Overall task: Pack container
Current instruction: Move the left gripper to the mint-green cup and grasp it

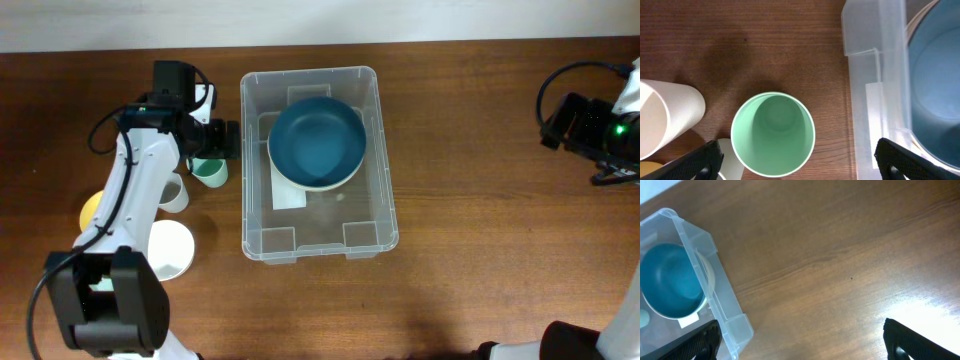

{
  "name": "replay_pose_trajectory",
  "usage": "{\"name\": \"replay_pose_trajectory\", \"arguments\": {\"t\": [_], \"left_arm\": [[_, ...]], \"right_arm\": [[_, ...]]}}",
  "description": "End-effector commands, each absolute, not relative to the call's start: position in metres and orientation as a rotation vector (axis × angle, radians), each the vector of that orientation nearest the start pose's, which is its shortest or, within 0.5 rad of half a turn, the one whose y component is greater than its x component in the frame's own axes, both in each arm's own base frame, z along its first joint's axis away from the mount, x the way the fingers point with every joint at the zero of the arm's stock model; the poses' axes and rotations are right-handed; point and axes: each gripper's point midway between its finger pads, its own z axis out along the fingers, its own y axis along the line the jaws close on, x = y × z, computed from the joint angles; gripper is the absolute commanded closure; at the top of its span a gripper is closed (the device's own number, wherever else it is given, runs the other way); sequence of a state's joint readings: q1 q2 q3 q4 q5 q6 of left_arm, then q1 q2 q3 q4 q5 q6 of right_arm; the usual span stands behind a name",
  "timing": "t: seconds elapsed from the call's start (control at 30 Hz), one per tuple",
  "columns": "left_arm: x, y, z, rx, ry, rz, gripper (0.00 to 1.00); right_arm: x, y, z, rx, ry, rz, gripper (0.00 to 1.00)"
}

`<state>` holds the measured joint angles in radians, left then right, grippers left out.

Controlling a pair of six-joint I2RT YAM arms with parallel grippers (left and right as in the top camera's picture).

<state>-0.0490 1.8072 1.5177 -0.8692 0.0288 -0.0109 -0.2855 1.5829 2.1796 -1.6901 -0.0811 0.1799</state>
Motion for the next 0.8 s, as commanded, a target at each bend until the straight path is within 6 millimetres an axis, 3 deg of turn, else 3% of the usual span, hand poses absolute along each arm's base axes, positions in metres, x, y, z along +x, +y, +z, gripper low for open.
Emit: {"name": "replay_pose_trajectory", "arguments": {"t": [0.0, 0.3, 0.77], "left_arm": [[0.439, -0.025, 0.13, 0.086, 2.726, -0.048, 0.01], [0.438, -0.029, 0.126, 0.092, 2.739, -0.076, 0.01], [0.434, -0.028, 0.071, 0.093, 2.876, -0.076, 0.01]], "right_arm": [[0.299, -0.07, 0.339, 0.576, 2.62, 0.092, 0.01], [0.301, -0.07, 0.334, 0.578, 2.628, 0.093, 0.01], [0.301, -0.07, 0.334, 0.579, 2.63, 0.093, 0.01]]}}
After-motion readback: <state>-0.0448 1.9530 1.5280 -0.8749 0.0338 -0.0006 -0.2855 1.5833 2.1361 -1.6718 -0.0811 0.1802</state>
